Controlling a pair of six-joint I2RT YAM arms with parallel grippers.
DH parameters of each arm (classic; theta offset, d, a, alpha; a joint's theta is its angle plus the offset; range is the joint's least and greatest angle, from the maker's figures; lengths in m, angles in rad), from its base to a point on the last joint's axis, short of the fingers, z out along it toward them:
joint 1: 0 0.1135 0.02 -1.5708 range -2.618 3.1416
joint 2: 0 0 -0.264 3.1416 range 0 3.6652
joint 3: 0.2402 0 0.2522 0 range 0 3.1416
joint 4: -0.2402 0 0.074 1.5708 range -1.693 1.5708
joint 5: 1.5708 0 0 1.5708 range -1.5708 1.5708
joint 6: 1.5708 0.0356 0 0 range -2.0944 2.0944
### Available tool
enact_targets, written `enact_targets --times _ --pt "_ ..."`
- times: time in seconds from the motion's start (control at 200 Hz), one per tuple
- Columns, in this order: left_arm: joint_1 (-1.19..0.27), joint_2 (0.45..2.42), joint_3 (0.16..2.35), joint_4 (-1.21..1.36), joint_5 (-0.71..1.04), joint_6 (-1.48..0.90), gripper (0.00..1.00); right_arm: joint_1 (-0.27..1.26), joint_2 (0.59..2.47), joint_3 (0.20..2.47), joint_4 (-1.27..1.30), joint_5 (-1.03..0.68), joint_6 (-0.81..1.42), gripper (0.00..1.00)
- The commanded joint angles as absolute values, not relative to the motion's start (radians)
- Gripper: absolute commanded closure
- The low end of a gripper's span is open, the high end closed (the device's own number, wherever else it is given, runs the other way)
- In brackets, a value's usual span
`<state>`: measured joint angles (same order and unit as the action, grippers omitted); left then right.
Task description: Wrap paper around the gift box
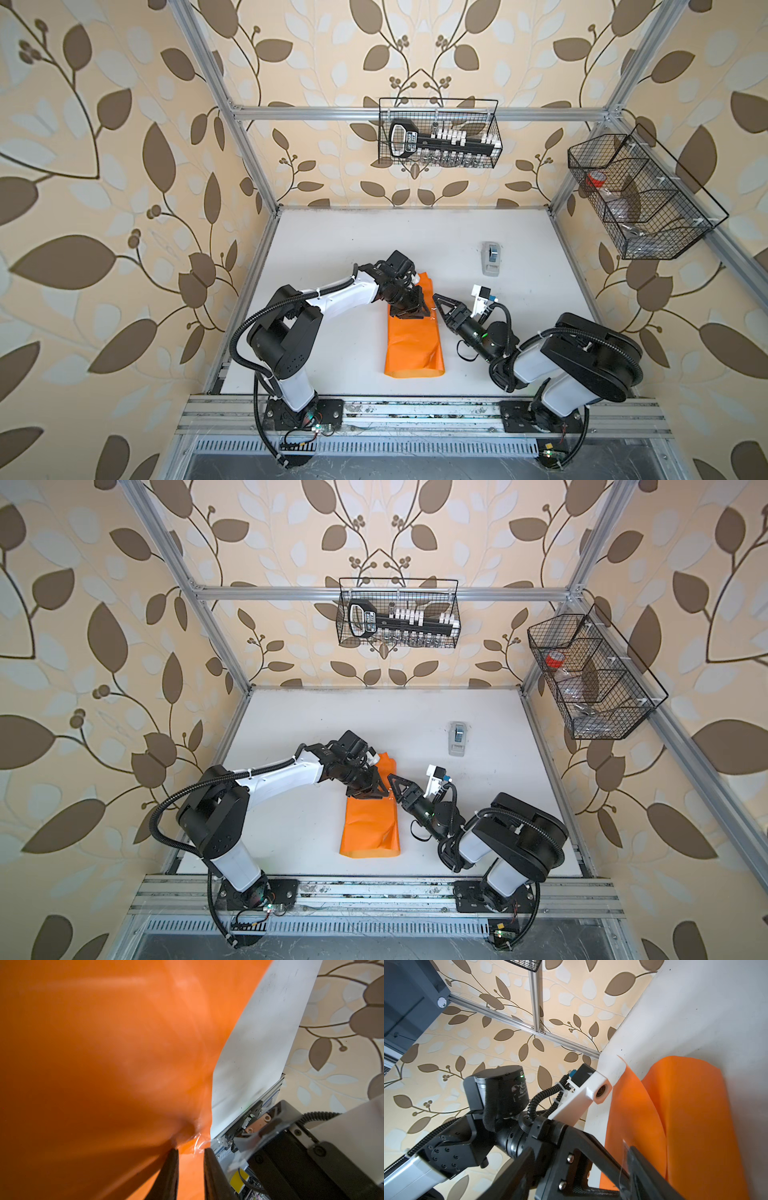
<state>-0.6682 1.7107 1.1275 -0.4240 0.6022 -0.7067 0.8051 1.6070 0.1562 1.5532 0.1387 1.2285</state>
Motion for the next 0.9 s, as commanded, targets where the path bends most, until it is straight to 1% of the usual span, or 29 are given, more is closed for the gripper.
enact_targets --times 0.0,0.4,0.895 --pt "-0.686 1.779 1.077 -0.461 0.517 -0.693 0.76 0.813 1.627 0.189 1.609 0.144 1.214 0.29" --pt "-0.687 1.776 1.073 -0.463 0.517 -0.692 0.78 0.813 1.691 0.216 1.609 0.146 1.192 0.29" --pt "-0.686 1.776 1.071 -0.467 0.517 -0.689 0.78 0.803 1.721 0.213 1.609 0.159 1.161 0.30"
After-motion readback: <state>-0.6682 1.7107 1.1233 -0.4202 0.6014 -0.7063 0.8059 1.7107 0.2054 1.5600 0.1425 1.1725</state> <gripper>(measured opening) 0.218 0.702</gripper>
